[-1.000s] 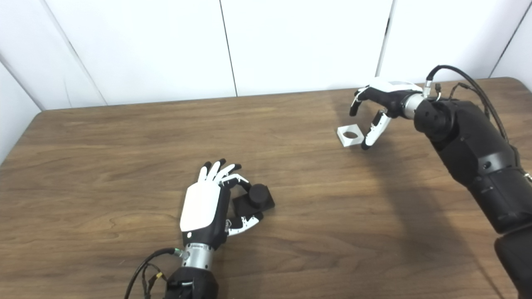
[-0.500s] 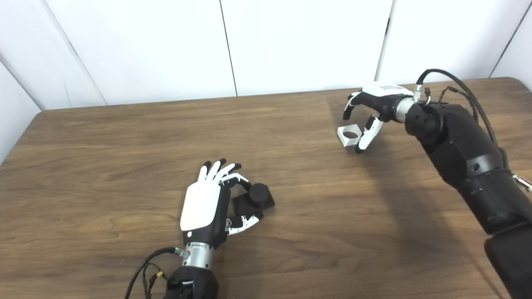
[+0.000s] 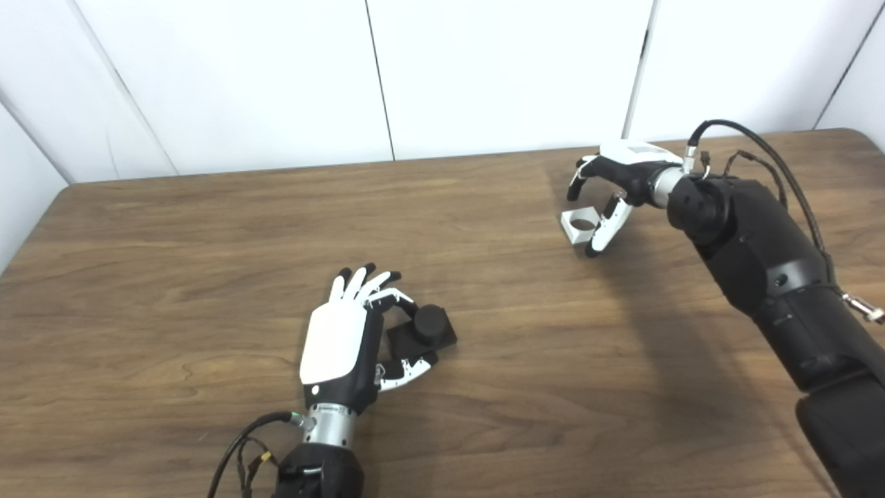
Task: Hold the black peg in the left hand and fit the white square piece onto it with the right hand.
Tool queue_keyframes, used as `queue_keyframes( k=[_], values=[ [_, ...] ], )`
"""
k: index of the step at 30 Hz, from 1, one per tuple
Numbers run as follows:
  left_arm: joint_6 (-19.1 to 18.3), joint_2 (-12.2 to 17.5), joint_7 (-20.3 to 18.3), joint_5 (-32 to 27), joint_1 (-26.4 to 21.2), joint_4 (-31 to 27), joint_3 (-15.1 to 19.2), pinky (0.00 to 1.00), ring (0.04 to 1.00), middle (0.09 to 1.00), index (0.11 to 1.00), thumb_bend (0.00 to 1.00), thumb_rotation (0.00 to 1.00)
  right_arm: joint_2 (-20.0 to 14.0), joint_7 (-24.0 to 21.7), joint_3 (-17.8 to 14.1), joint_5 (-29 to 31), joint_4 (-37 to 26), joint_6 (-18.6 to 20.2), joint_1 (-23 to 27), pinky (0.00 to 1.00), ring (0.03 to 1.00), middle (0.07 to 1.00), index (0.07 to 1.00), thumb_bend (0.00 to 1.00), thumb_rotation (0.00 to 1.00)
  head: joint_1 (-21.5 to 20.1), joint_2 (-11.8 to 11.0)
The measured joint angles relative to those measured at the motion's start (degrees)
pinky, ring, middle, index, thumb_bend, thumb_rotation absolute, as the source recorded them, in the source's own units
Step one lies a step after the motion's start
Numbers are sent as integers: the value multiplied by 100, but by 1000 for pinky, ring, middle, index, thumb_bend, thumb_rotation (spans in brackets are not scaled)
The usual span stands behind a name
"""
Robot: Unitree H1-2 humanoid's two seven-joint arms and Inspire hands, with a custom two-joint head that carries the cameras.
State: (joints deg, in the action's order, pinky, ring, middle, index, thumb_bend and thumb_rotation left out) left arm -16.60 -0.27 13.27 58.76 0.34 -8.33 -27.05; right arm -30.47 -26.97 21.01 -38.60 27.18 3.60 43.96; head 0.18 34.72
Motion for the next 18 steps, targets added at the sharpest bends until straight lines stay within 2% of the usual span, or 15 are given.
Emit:
queue_keyframes(
  k=[18],
  values=[
    [6, 0, 1, -7, 3, -1, 9, 1000, 952, 848, 488, 512, 85, 15, 150, 8, -52, 283, -25, 4, 952, 1000, 944, 707, 935, 176, -18, -9]
  ],
)
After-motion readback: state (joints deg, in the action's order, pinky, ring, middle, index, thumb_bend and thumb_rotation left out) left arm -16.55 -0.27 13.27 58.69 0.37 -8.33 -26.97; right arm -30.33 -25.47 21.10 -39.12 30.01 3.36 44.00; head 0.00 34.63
